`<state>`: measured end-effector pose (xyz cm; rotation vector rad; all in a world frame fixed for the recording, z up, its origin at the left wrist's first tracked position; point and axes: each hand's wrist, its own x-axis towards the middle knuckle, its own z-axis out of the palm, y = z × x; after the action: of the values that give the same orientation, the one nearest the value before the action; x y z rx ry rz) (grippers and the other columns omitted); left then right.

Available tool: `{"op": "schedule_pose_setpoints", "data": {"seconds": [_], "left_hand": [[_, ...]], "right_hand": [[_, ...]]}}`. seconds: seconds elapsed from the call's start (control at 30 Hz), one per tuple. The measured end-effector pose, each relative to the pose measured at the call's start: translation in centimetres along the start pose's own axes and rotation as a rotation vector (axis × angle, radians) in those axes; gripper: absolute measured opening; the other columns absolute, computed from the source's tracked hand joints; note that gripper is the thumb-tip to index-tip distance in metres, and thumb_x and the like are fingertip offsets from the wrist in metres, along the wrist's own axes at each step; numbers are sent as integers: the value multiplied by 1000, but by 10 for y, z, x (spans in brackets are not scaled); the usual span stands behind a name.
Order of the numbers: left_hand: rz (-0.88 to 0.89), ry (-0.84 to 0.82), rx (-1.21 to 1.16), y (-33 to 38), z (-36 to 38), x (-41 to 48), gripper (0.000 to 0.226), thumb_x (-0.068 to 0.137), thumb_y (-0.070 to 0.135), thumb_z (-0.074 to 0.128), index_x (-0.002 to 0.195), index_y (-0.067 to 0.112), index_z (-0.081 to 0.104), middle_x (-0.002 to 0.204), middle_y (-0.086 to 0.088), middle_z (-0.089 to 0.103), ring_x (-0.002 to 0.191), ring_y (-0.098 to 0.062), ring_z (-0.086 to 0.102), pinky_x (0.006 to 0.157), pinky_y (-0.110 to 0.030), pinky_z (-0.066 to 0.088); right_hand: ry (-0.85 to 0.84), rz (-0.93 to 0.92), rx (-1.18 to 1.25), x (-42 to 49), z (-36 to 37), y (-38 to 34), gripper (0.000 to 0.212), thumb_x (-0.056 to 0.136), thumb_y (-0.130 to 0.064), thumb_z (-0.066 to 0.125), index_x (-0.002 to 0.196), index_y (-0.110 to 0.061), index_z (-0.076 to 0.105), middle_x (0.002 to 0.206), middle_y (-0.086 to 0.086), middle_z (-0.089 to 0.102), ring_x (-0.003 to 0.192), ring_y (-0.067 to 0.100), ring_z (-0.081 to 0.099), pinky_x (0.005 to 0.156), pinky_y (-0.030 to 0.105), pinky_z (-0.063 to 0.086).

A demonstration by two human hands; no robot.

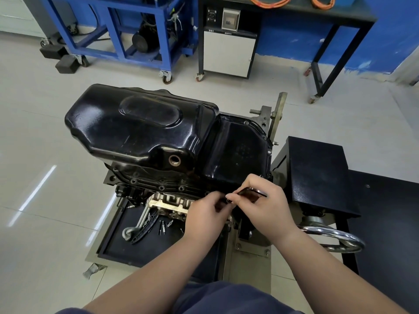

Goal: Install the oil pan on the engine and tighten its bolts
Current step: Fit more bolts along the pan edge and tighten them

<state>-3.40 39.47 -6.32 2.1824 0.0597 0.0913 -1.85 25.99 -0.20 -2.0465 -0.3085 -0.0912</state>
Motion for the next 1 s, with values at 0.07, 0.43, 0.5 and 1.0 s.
{"op": "schedule_pose_setpoints", "data": {"seconds": [0.07,0.43,0.5,1.0], "left_hand": [[-5,-11,1,1,-1,2,14,82,27,67,71,27,58,48,16,48,56,9,52,47,-7,35],[-21,-33,9,-1,-2,1,14,83,31,66,94,22,69,60,18,55,57,8,53,52,-5,37],[-34,-31,-8,-1,-2,-2,14,82,32,67,93,23,67,61,18,55,59,7,54,51,-6,38],[55,-21,-54,3,-5,-2,12,86,20,63,95,20,70,78,6,70,74,-9,63,65,-29,51]], "right_hand": [[-33,11,20,0,0,-1,12,77,-10,74,74,-11,62,72,-4,62,73,15,61,68,33,51],[-57,-23,-44,-2,-5,0,12,76,-9,76,72,-19,71,74,-13,69,77,2,66,70,17,52],[-14,-19,-43,-2,-4,2,13,72,-16,80,67,-14,69,66,-10,65,71,6,63,64,17,48],[-170,-40,-12,-3,-9,3,31,84,-3,64,100,-27,73,86,-20,71,88,0,67,82,19,52]]}}
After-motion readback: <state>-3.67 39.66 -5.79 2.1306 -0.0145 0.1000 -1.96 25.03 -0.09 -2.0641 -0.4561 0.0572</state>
